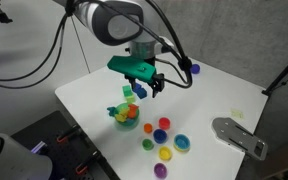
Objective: Put the blue cup into the other
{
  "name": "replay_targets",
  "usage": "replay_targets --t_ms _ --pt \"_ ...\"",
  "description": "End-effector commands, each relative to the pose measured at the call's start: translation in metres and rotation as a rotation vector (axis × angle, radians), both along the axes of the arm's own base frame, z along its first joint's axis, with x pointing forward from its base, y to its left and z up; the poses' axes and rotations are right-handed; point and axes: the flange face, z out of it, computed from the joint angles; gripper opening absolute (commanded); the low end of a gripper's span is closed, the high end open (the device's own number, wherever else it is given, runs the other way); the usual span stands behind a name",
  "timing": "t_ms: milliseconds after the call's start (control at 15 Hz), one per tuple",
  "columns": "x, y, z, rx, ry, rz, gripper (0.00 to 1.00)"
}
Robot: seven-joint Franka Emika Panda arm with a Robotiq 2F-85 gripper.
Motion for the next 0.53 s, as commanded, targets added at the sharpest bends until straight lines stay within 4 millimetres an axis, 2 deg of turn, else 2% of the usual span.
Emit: replay_targets --t_ms 0,467 --pt "0.015 -0.025 -0.043 -0.01 0.022 -0.012 1.0" --pt "0.038 -0.058 -0.125 -0.041 0.044 -0.114 1.0"
